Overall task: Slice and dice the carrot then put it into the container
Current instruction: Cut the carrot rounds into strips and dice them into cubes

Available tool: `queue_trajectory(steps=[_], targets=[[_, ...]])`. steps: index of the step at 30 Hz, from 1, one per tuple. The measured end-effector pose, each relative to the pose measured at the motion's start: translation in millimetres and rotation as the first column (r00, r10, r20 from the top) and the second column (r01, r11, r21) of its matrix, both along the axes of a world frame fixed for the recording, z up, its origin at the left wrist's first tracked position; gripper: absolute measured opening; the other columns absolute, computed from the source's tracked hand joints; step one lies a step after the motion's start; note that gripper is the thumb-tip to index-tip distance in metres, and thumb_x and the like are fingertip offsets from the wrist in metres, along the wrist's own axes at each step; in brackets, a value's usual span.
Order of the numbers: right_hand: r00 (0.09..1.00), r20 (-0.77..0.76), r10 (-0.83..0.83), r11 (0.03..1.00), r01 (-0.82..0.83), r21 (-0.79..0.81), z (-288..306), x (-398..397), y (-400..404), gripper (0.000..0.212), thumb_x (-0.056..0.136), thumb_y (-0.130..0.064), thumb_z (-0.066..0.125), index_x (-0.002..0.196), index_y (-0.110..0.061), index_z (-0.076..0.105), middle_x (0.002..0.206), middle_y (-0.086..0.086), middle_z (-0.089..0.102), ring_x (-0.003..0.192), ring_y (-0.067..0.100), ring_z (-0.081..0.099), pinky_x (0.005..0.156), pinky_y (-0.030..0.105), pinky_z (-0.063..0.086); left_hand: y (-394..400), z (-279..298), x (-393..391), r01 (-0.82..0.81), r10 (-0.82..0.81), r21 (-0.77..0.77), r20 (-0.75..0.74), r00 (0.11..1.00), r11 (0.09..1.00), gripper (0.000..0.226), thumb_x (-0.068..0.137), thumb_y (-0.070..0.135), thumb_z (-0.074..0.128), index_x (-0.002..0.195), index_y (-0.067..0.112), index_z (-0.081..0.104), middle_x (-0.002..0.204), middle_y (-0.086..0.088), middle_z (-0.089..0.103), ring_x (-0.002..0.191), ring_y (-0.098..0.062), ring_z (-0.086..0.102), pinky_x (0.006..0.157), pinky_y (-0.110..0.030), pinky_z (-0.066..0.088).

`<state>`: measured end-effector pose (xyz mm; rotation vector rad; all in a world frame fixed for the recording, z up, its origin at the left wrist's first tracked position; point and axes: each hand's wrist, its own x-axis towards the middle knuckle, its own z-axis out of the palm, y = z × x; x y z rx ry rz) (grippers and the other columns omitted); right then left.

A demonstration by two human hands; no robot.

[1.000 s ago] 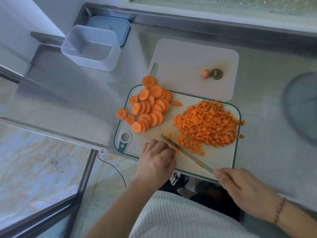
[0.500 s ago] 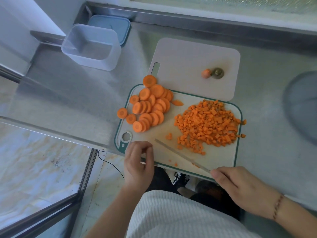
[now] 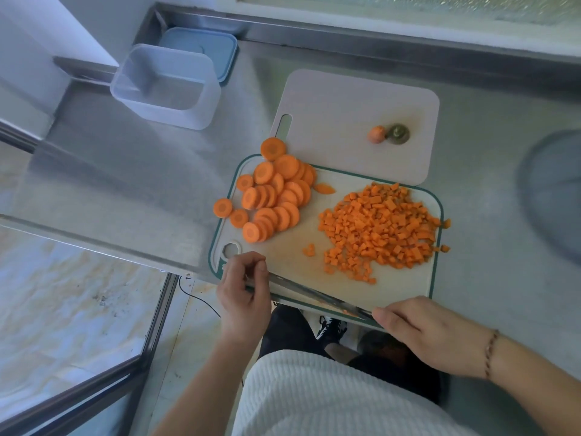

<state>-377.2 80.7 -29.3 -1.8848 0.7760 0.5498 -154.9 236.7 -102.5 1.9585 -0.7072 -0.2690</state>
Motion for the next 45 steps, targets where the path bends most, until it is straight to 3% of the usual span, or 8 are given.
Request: queue_trajectory(steps=[12, 15, 18, 21, 26, 31, 38, 45], targets=[[0.982, 0.091, -0.165, 0.985, 0.169, -0.034, 9, -4, -30, 0.06, 0.085, -0.07, 0.023, 0.063, -0.019, 0.044, 0.052, -0.01, 0.042, 0.049, 0.005, 0.039, 0.055, 0.027, 0.039, -11, 19, -9, 0.088, -0.088, -0.033, 0.001, 0.996, 0.996, 0.014, 0.095, 0.029, 0.051, 0.099, 0.041, 0.056, 0.088, 0.016, 0.058, 0.08, -0.011, 0.055, 0.074, -0.021, 0.043], [0.982, 0.128, -0.139, 0.96, 0.166, -0.225, 15, -9, -22, 0.07, 0.079, -0.084, 0.018, 0.065, -0.021, 0.046, 0.052, -0.009, 0.046, 0.048, 0.008, 0.045, 0.052, 0.023, 0.038, -17, 45, -3, 0.04, -0.036, -0.16, 0.031, 0.999, 0.986, 0.013, 0.095, 0.025, 0.05, 0.106, 0.031, 0.054, 0.103, 0.018, 0.055, 0.091, -0.013, 0.053, 0.082, -0.026, 0.042], [0.996, 0.065, -0.061, 0.834, 0.087, -0.544, 19, -6, -18, 0.072, 0.074, -0.085, 0.003, 0.072, -0.028, 0.046, 0.062, -0.01, 0.052, 0.055, 0.005, 0.05, 0.054, 0.025, 0.041, -31, 70, 12, 0.177, -0.103, -0.253, 0.281, 0.954, 0.951, 0.014, 0.093, 0.02, 0.052, 0.106, 0.019, 0.051, 0.104, 0.009, 0.05, 0.098, -0.014, 0.052, 0.087, -0.027, 0.04], [0.999, 0.036, -0.024, 0.718, 0.042, -0.695, 20, -1, -14, 0.091, 0.061, -0.086, -0.024, 0.082, -0.031, 0.045, 0.071, -0.013, 0.051, 0.062, 0.006, 0.048, 0.052, 0.026, 0.032, -59, 73, 22, 0.498, -0.459, 0.037, 0.454, 0.764, 0.866, 0.012, 0.091, 0.029, 0.06, 0.087, 0.018, 0.058, 0.087, 0.008, 0.058, 0.082, -0.019, 0.055, 0.075, -0.034, 0.043], [0.996, -0.065, -0.061, 0.673, -0.007, -0.74, 28, 10, -9, 0.119, 0.046, -0.078, -0.042, 0.104, -0.031, 0.05, 0.097, -0.009, 0.064, 0.082, 0.011, 0.063, 0.06, 0.029, 0.037, -110, 57, 21, 0.641, -0.812, 0.503, 0.291, 0.506, 0.58, 0.035, 0.084, 0.055, 0.059, 0.068, 0.025, 0.052, 0.069, 0.01, 0.053, 0.067, -0.021, 0.058, 0.063, -0.03, 0.039], [0.98, -0.18, -0.079, 0.651, -0.087, -0.754, 44, 20, 3, 0.105, 0.068, -0.074, -0.022, 0.13, -0.023, 0.046, 0.108, -0.005, 0.064, 0.09, 0.017, 0.065, 0.059, 0.032, 0.037, -144, 68, 8, 0.609, -0.87, 0.639, 0.219, 0.441, 0.469, 0.051, 0.094, 0.064, 0.04, 0.084, 0.019, 0.06, 0.09, -0.004, 0.066, 0.083, -0.027, 0.062, 0.067, -0.034, 0.037], [0.961, -0.224, -0.164, 0.631, -0.072, -0.772, 48, 31, 18, 0.069, 0.088, -0.073, 0.005, 0.109, -0.025, 0.051, 0.103, -0.004, 0.064, 0.088, 0.017, 0.065, 0.066, 0.033, 0.047, -162, 72, -4, 0.621, -0.904, 0.666, 0.218, 0.368, 0.413, 0.042, 0.105, 0.048, 0.04, 0.094, 0.015, 0.065, 0.1, -0.008, 0.068, 0.096, -0.032, 0.061, 0.087, -0.041, 0.043], [0.942, -0.267, -0.204, 0.619, -0.087, -0.781, 49, 42, 24, 0.067, 0.092, -0.071, 0.012, 0.113, -0.021, 0.051, 0.106, 0.0, 0.064, 0.092, 0.021, 0.065, 0.067, 0.035, 0.046, -159, 68, -2, 0.711, -0.939, 0.615, 0.255, 0.231, 0.342, 0.063, 0.087, 0.071, 0.026, 0.075, 0.019, 0.059, 0.081, -0.003, 0.068, 0.085, -0.028, 0.063, 0.083, -0.041, 0.044]])
